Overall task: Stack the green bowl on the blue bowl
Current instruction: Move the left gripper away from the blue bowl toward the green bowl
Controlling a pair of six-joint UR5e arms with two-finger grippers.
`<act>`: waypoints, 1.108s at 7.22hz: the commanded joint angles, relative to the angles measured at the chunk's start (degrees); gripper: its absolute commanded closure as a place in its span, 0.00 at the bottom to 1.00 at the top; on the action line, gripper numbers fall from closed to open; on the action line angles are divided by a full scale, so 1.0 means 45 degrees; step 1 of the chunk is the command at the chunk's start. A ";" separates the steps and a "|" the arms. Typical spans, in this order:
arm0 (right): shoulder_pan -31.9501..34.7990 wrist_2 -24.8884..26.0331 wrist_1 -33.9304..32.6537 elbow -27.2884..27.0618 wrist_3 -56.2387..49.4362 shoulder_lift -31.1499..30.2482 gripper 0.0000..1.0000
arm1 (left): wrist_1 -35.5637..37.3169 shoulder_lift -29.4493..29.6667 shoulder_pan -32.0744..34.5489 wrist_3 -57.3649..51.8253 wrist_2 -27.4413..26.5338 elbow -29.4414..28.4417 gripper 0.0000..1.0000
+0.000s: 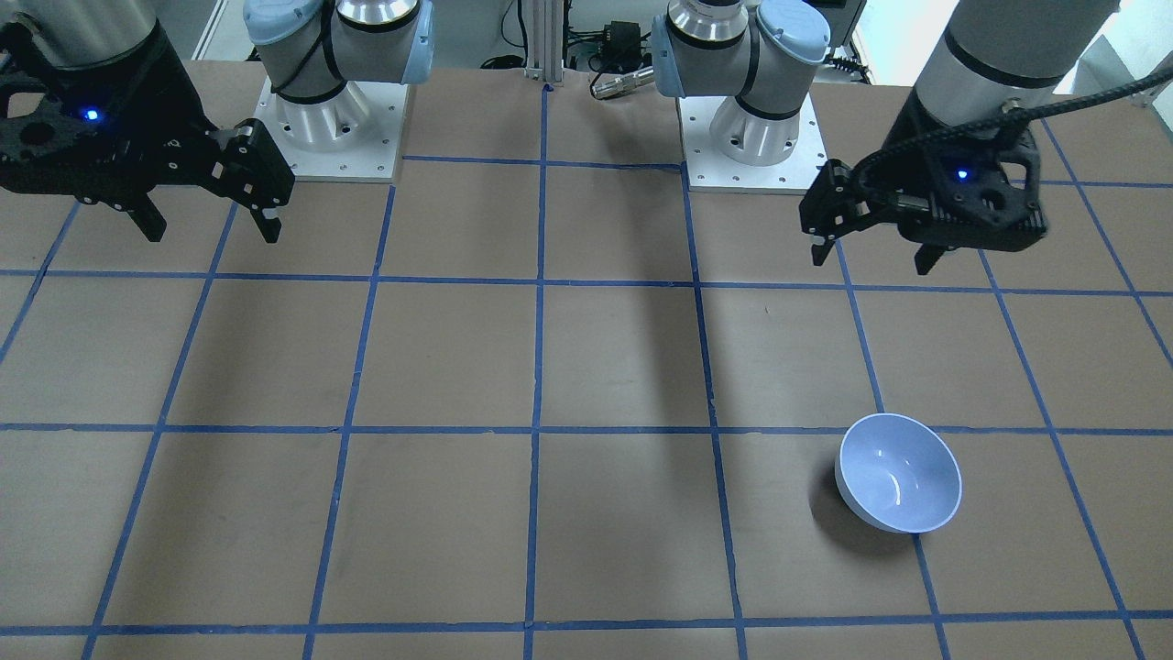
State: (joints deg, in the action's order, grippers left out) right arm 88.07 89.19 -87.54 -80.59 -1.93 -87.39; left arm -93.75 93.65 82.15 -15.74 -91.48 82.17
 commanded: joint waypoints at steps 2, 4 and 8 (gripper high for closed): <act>0.0000 0.0005 0.0000 0.0000 -0.0020 0.0006 0.00 | -0.0652 0.0923 -0.3926 -0.7763 -0.0180 -0.0816 0.00; 0.0000 0.0005 0.0000 0.0000 -0.0020 -0.0014 0.00 | -0.0321 0.2579 -0.5283 -1.0956 -0.0276 -0.2314 0.00; 0.0000 0.0005 0.0000 0.0000 -0.0020 0.0006 0.00 | 0.2818 0.7225 -0.7080 -1.7502 -0.1217 -0.5907 0.00</act>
State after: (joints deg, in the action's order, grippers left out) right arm 88.06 89.21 -87.54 -80.60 -2.02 -87.37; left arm -86.00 119.33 52.95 -84.27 -97.60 60.82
